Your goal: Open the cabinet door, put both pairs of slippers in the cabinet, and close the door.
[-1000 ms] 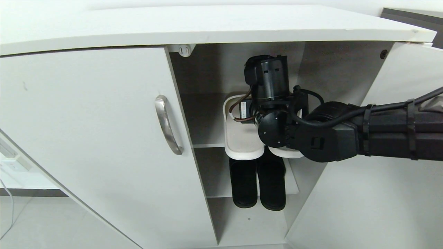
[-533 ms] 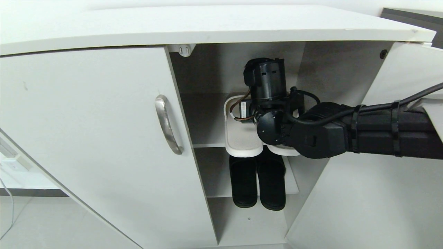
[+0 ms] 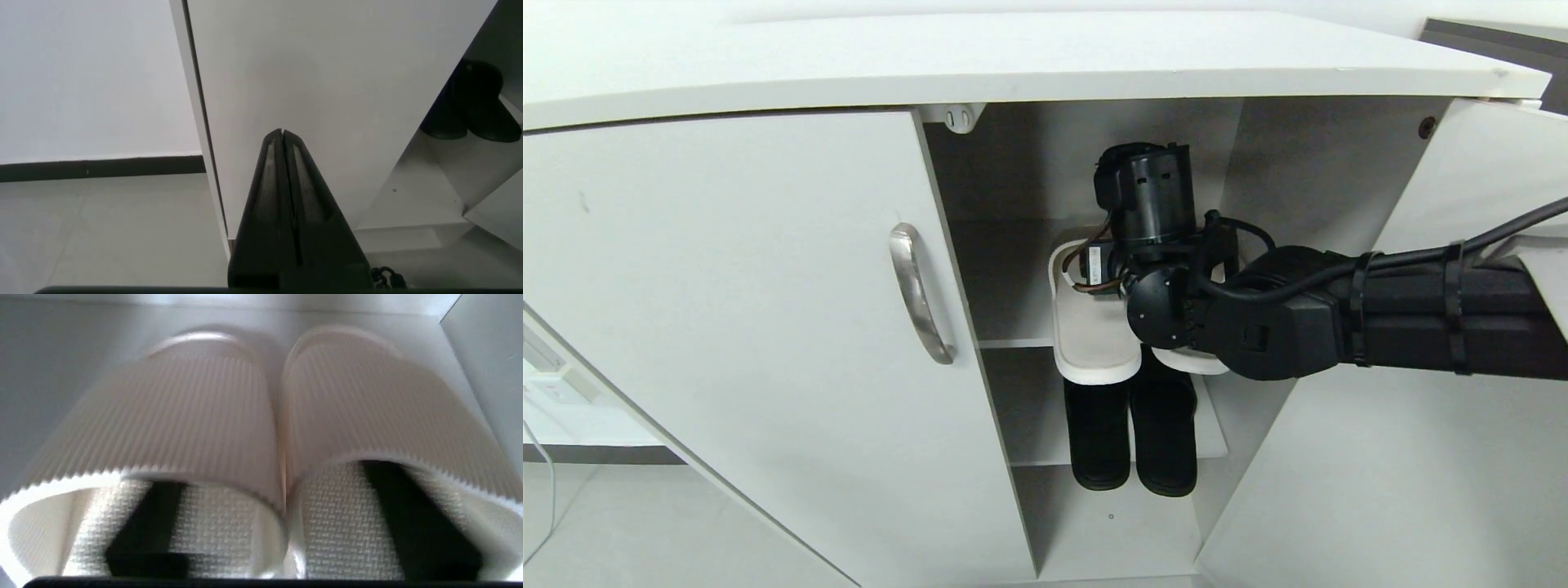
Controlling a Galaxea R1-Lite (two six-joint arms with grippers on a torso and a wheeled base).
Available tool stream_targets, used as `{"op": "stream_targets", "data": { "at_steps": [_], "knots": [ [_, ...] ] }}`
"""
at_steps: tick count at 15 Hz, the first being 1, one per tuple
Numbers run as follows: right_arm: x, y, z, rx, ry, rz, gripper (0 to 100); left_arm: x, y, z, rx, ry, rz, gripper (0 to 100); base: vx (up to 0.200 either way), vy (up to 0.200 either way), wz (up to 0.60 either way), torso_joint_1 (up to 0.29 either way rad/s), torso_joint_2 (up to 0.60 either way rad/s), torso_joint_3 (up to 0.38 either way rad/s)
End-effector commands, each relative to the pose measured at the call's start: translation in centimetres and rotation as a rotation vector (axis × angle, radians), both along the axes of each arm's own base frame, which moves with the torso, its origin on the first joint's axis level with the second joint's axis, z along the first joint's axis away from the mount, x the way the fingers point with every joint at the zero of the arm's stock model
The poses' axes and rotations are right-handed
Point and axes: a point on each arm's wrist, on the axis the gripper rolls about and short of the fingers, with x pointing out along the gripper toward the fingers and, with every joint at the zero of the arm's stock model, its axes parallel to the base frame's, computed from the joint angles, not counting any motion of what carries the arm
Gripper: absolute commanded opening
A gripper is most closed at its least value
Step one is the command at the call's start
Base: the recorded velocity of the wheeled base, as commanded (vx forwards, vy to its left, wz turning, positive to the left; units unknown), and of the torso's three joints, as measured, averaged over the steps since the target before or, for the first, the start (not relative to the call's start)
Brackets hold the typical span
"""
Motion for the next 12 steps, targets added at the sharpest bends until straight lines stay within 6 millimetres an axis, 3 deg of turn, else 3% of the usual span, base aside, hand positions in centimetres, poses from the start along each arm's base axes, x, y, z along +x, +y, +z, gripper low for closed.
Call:
{"op": "stream_targets", "data": {
  "at_steps": [1,5,7,10,11,12],
  "knots": [
    [-1.8,-0.4,0.9,0.005,-0.003,0.026,100,0.0,0.0,0.0,0.000,-0.001,0.001,0,0.000,0.000,0.00,0.000,0.00,0.000],
    [-7.8,-1.8,2.1,-0.009,0.009,0.111,100,0.0,0.0,0.0,-0.002,0.001,0.000,0,0.000,0.000,0.00,0.000,0.00,0.000],
    [-9.9,-2.5,2.2,-0.016,0.009,0.126,100,0.0,0.0,0.0,-0.002,0.001,0.000,0,0.000,0.000,0.00,0.000,0.00,0.000],
    [-13.1,-4.5,0.1,-0.010,0.016,0.224,100,0.0,0.0,0.0,0.000,-0.001,0.000,0,0.000,0.000,0.00,0.000,0.00,0.000],
    [-14.0,-5.3,-0.8,0.007,0.011,0.286,0,0.0,0.0,0.0,0.000,0.001,0.000,0,0.000,0.000,0.00,0.000,0.00,0.000],
    [-14.5,-5.8,-1.3,0.021,0.006,0.325,0,0.0,0.0,0.0,-0.002,0.001,0.000,0,0.000,0.000,0.00,0.000,0.00,0.000]
  ]
}}
